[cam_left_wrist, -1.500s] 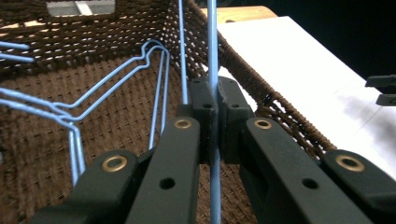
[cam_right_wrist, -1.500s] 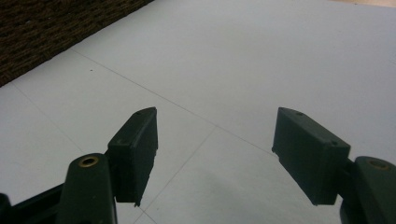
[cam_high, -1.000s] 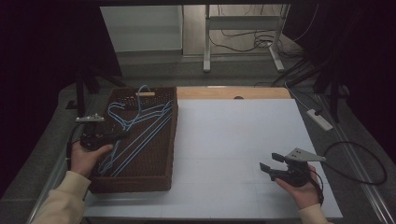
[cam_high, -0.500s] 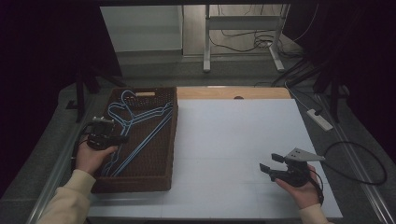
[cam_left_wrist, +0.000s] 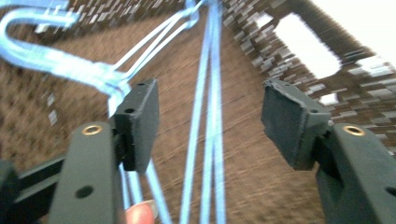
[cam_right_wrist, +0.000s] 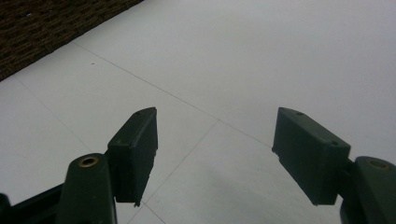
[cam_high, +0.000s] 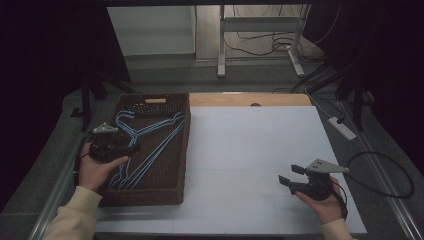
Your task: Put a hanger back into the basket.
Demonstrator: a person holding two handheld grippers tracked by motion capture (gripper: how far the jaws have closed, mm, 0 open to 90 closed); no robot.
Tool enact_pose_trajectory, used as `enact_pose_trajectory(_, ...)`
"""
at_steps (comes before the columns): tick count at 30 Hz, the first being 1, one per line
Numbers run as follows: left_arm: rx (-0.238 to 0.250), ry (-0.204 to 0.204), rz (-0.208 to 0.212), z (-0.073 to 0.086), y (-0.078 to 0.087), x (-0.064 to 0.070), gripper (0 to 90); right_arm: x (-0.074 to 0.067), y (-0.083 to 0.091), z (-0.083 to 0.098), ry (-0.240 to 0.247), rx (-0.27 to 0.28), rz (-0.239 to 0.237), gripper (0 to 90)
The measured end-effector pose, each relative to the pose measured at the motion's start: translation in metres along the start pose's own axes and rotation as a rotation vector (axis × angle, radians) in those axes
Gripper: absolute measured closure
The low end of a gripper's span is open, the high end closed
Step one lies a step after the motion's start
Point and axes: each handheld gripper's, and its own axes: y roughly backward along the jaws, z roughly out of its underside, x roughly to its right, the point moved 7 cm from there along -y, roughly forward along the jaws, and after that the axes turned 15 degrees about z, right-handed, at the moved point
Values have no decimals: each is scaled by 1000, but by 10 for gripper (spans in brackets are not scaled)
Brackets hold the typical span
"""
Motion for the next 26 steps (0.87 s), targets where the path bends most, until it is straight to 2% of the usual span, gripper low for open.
enact_pose_trajectory(2,55,-47,39,-2,7,19,362,0,1,0,-1,-1,-1,315)
enact_pose_trajectory(6,92,-115,96,1,12,49,355,1,3,-1,0,6,1,314)
enact_pose_trajectory(9,104,-142,120,9,10,66,351,3,5,-2,0,11,3,313)
enact_pose_trajectory(14,128,-155,176,18,3,87,352,5,7,-3,0,18,3,313)
enact_pose_trajectory(17,127,-169,197,23,-3,96,350,6,9,-3,0,21,3,313)
enact_pose_trajectory(21,102,-202,178,28,-11,100,347,7,11,-4,-5,31,1,313)
enact_pose_trajectory(26,101,-199,188,31,-14,101,343,5,13,-6,-2,43,-9,313)
